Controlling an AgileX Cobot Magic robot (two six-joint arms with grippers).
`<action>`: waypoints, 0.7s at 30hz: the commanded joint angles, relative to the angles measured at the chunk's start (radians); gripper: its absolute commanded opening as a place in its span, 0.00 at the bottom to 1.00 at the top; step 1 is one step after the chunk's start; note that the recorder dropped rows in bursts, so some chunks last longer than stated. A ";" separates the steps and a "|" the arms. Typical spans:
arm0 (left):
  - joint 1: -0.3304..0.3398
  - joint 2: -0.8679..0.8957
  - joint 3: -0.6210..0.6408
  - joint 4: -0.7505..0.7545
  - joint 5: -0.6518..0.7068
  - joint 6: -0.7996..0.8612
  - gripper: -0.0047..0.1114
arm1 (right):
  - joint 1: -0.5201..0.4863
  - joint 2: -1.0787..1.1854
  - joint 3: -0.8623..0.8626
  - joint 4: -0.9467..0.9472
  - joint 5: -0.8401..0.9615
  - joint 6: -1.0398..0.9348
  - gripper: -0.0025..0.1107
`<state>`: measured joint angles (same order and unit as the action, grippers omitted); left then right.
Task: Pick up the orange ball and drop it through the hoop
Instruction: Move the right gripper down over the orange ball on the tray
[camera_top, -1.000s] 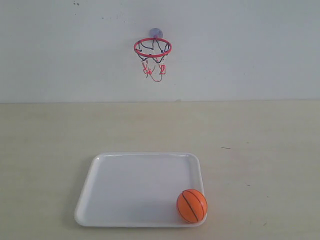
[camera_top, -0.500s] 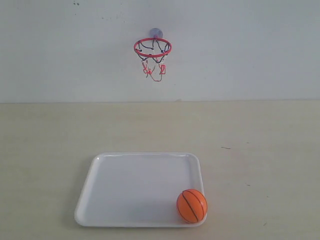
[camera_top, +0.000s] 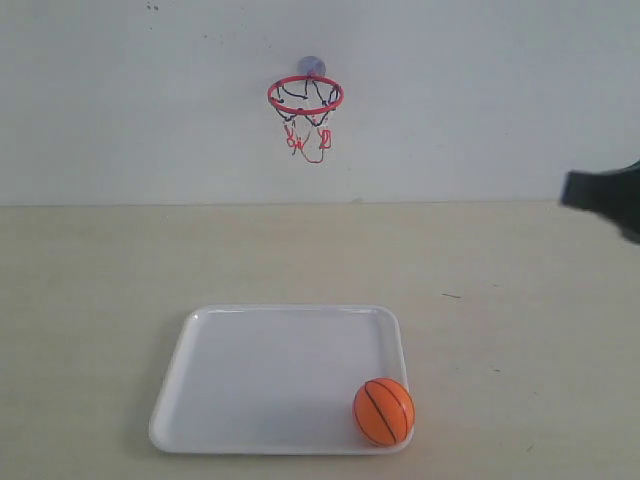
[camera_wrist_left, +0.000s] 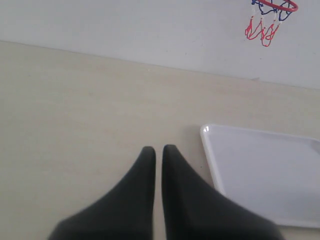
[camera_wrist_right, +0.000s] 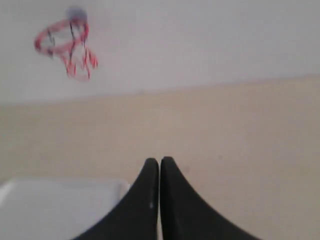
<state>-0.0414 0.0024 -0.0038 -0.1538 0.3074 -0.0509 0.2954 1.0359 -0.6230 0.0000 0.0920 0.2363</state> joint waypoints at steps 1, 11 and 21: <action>-0.002 -0.002 0.004 -0.006 -0.004 0.006 0.08 | 0.128 0.198 -0.228 -0.010 0.371 -0.147 0.02; -0.002 -0.002 0.004 -0.006 -0.004 0.006 0.08 | 0.316 0.458 -0.607 0.000 0.803 -0.260 0.02; -0.002 -0.002 0.004 -0.006 -0.004 0.006 0.08 | 0.355 0.656 -0.610 0.048 0.799 -0.279 0.51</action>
<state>-0.0414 0.0024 -0.0038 -0.1538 0.3074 -0.0509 0.6477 1.6646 -1.2251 0.0227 0.8961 -0.0671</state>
